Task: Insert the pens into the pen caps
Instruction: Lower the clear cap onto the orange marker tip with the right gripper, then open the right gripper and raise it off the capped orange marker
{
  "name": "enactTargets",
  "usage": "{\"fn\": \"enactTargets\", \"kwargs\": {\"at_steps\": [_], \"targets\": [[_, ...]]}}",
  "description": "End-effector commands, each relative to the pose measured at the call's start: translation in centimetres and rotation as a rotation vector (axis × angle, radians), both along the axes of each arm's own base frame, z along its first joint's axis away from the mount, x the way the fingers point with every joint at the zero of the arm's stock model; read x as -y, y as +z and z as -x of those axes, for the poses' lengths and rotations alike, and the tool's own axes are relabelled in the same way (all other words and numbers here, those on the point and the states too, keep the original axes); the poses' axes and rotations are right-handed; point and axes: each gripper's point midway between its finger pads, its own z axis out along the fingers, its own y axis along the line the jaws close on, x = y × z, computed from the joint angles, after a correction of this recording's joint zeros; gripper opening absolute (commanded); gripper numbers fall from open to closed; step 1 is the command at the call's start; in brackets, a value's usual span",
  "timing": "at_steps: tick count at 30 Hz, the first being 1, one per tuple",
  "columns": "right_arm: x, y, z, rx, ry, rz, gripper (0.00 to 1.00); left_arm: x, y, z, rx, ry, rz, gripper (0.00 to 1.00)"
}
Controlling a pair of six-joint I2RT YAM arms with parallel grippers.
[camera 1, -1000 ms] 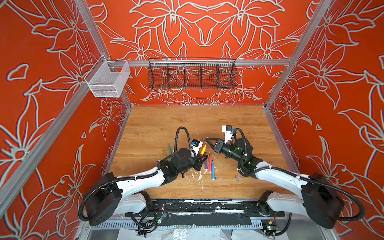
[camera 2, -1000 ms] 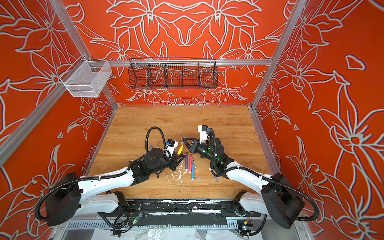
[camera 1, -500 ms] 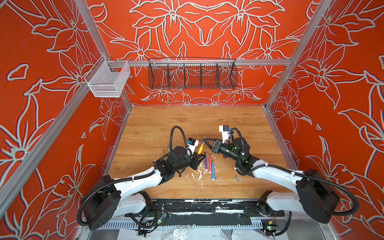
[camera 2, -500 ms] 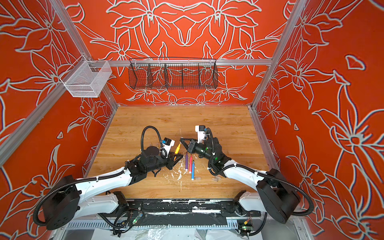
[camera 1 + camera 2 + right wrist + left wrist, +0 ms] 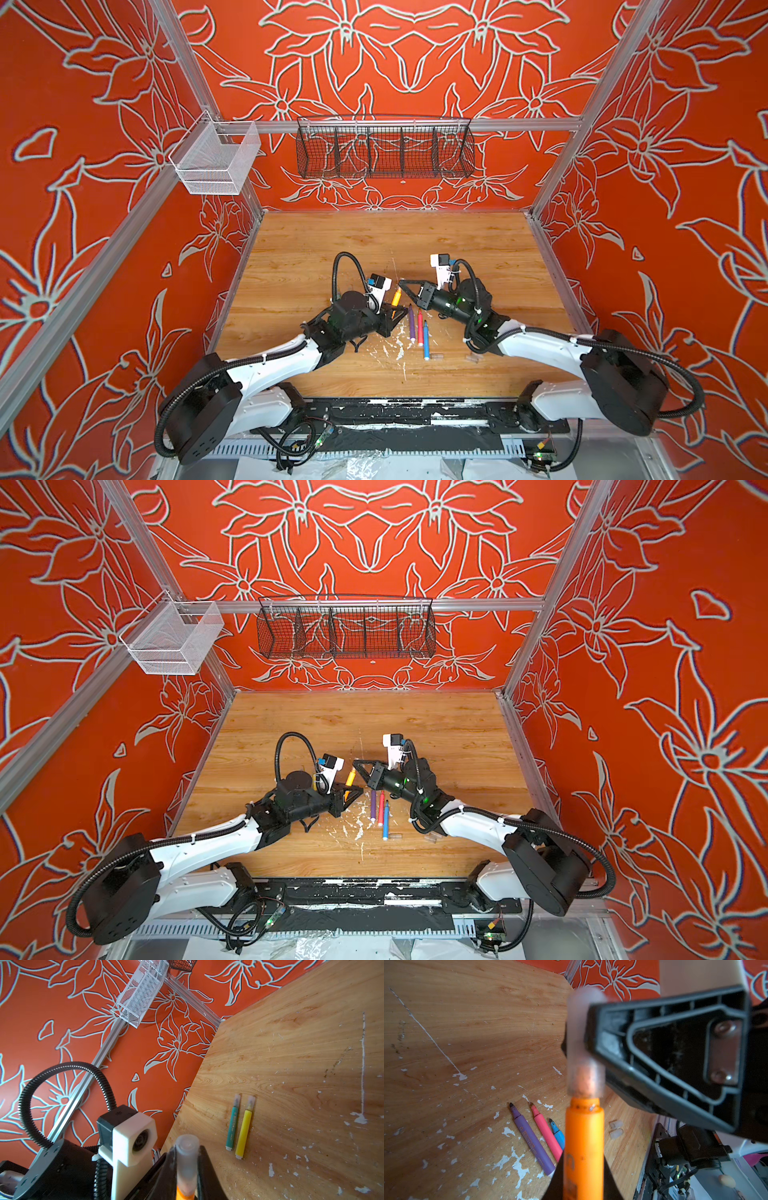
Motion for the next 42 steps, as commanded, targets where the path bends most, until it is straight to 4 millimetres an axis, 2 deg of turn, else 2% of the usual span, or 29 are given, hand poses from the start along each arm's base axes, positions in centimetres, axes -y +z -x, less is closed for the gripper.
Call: {"fn": "enactTargets", "kwargs": {"at_steps": [1,6,11,14,16,20,24,30,33,39,42], "targets": [[-1.4,0.7,1.6,0.032,0.080,-0.016,0.00,-0.7,2.6,-1.1,0.044,0.047,0.095,0.00],[-2.5,0.8,3.2,0.103,0.132,-0.019,0.00,-1.0,2.8,-1.1,0.026,0.044,0.143,0.00],[-2.2,0.0,2.9,0.094,0.105,0.019,0.00,-1.2,2.8,-1.1,0.039,0.047,0.142,0.00],[-1.5,0.0,2.6,0.096,0.067,0.061,0.22,-1.5,2.7,-1.1,0.062,0.057,0.127,0.00],[-0.7,0.2,2.4,0.102,0.031,0.081,0.31,-1.7,2.6,-1.0,0.092,0.053,0.114,0.00],[0.8,1.7,2.4,0.141,-0.007,0.076,0.43,-2.0,2.4,-1.1,0.123,0.062,0.089,0.00],[1.8,3.4,2.6,0.183,-0.024,0.066,0.54,-1.5,2.5,-0.8,0.143,0.022,0.091,0.00],[2.8,3.3,1.6,0.144,-0.059,0.085,0.55,-0.3,2.9,0.2,0.173,-0.056,0.083,0.00],[2.5,3.2,1.5,0.139,-0.046,0.095,0.51,0.5,3.0,0.7,0.191,-0.087,0.057,0.00],[2.1,3.4,1.6,0.144,-0.018,0.087,0.48,2.2,2.6,1.6,0.217,-0.138,-0.007,0.00],[2.1,3.6,1.6,0.145,-0.016,0.084,0.48,2.4,2.5,1.7,0.216,-0.143,-0.017,0.00]]}}
